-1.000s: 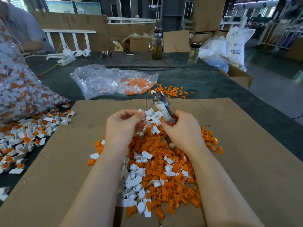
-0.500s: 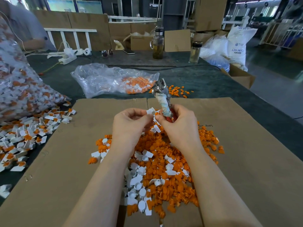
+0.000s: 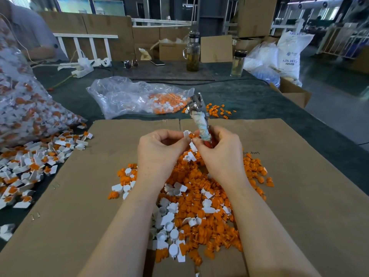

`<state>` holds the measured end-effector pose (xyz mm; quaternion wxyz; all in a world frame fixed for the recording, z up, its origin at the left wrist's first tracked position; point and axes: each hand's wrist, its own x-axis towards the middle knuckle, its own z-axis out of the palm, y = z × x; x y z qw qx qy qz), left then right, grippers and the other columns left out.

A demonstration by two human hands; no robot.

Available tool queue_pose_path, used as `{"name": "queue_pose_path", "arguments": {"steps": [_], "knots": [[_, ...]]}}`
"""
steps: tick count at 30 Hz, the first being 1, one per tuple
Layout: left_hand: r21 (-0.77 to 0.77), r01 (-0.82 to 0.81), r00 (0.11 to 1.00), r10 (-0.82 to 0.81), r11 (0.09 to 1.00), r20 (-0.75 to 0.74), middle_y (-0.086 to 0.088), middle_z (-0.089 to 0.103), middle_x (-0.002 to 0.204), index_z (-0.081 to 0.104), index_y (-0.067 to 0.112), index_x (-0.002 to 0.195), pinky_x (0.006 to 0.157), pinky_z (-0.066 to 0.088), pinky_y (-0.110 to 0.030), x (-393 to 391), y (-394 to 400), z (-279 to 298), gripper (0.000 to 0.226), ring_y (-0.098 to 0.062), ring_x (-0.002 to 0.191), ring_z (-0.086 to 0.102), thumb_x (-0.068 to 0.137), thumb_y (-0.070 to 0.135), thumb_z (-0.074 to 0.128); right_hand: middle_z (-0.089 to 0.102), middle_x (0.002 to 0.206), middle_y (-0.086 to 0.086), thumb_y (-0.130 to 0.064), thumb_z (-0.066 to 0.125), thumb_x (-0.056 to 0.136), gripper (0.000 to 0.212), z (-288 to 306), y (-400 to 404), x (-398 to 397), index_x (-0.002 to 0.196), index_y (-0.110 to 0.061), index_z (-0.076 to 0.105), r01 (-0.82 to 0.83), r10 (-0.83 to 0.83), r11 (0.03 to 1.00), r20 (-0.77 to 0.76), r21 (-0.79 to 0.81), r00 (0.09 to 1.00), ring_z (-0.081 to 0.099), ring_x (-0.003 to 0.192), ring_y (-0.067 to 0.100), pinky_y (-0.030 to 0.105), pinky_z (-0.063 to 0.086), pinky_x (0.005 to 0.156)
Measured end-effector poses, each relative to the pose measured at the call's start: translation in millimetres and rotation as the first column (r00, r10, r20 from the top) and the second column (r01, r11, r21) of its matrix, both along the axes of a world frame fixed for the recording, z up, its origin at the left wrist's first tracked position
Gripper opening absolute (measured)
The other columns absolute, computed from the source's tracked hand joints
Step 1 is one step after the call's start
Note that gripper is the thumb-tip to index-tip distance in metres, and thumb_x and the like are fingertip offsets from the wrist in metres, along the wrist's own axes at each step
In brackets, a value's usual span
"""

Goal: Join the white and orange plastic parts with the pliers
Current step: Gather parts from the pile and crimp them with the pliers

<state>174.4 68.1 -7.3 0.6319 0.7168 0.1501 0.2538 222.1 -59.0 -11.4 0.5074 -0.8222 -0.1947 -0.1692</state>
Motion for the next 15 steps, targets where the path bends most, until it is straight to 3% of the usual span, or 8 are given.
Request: {"name": "queue_pose_path", "arguments": {"steps": [3, 8, 15], "knots": [[0.076, -0.020, 1.000, 0.019, 0.997, 0.017, 0.005, 0.075, 0.071, 0.078, 0.023, 0.082, 0.073, 0.059, -0.032, -1.3, -1.4, 0.2, 0.007, -0.012, 0.073, 0.073, 0.078, 0.022, 0.083, 0.059, 0.077, -0.024, -0.029, 0.074, 0.084, 0.021, -0.4, -0.6, 0.7, 0.102, -0.021, 0.069, 0.032, -0.032, 0.999, 0.005, 0.000, 0.999, 0.061, 0.077, -0.006, 0.005, 0.043, 0.059], [0.252, -0.060, 0.997, 0.049, 0.966, 0.053, 0.016, 0.072, 0.070, 0.078, 0.026, 0.082, 0.063, 0.049, -0.007, -3.2, -5.1, 1.6, 0.009, 0.005, 0.069, 0.066, 0.078, 0.021, 0.083, 0.059, 0.076, -0.023, -0.024, 0.075, 0.082, 0.020, 0.4, -0.7, 1.2, 0.101, -0.020, 0.070, 0.030, -0.030, 1.000, 0.007, -0.006, 1.000, 0.060, 0.074, -0.005, 0.008, 0.044, 0.061], [0.300, -0.012, 0.999, 0.000, 0.954, 0.040, 0.014, 0.072, 0.072, 0.078, 0.023, 0.085, 0.061, 0.049, -0.007, -4.6, -3.6, 2.2, 0.008, 0.002, 0.069, 0.067, 0.080, 0.019, 0.081, 0.058, 0.072, -0.024, -0.025, 0.075, 0.081, 0.020, 4.1, -1.2, -2.3, 0.087, -0.034, 0.059, 0.020, -0.020, 1.000, 0.008, -0.009, 1.000, 0.061, 0.076, -0.007, 0.006, 0.044, 0.058]]}}
